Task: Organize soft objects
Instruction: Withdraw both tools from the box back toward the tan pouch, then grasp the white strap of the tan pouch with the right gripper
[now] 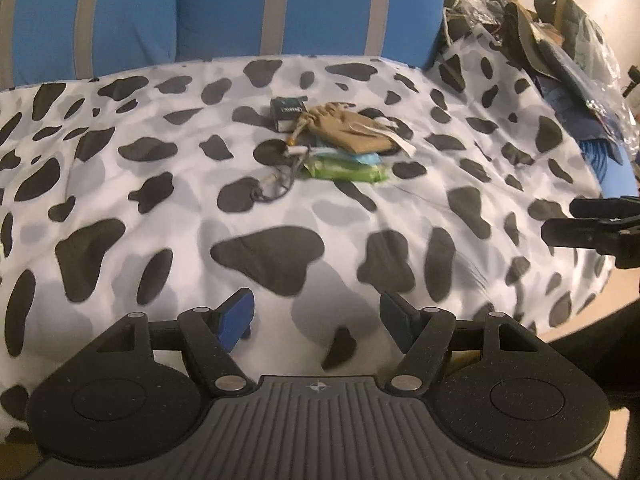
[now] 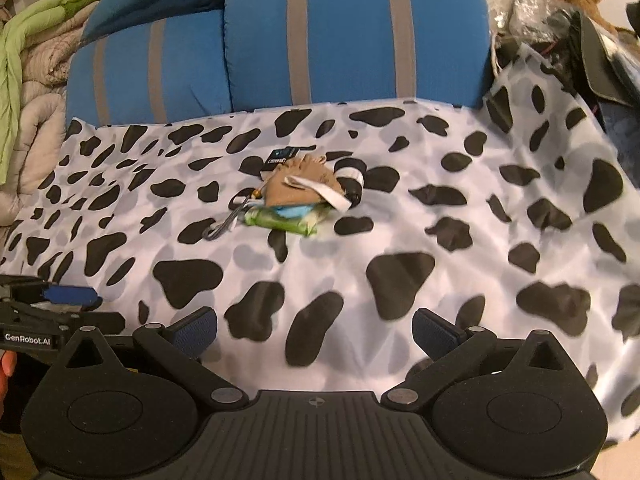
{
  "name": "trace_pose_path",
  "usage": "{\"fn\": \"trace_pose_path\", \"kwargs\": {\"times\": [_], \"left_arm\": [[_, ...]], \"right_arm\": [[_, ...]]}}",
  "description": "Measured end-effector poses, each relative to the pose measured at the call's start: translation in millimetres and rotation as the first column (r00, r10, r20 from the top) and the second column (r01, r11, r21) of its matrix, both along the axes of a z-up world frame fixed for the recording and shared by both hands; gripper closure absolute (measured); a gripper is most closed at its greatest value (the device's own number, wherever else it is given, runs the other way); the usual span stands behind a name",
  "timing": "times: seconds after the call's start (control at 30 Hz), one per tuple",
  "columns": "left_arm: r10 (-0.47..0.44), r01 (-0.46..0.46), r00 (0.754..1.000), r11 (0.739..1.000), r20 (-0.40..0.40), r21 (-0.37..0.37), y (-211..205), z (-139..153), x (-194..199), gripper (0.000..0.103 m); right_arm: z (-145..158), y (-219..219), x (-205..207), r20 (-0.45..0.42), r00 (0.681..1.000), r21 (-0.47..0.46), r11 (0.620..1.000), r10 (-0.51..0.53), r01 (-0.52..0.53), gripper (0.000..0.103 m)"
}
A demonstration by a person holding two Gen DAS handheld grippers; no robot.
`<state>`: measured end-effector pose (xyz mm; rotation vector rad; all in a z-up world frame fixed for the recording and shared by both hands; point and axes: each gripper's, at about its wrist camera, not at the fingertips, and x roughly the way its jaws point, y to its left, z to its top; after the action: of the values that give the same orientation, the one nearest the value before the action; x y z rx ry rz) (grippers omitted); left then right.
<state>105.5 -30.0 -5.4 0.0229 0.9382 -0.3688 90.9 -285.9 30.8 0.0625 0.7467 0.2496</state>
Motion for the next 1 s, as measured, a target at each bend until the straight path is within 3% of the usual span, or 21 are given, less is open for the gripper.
{"fn": "trace_pose_path", "kwargs": {"times": [0.27, 0.57, 0.8, 1.0], "left_arm": [[-0.005, 0.003, 0.997, 0.999, 0.075, 0.036, 0, -3, 28, 0.034], [0.011, -0.014, 0.995, 0.999, 0.103, 0.029, -1, 0, 51, 0.034], [0.007, -0.012, 0.993, 0.999, 0.115, 0.044, -3, -1, 64, 0.034], [0.030, -0.033, 0.992, 0.999, 0.120, 0.030, 5, -2, 76, 0.034]], "right_arm": [[-3, 13, 33, 0.076, 0.995, -0.141, 0.989, 0.065, -0.054, 0.000], [-11, 20, 67, 0.113, 0.989, -0.203, 0.977, 0.095, -0.071, 0.001], [-20, 30, 97, 0.118, 0.984, -0.258, 0.961, 0.136, -0.102, 0.014], [-32, 43, 128, 0.100, 0.977, -0.307, 0.940, 0.190, -0.152, 0.017]]}}
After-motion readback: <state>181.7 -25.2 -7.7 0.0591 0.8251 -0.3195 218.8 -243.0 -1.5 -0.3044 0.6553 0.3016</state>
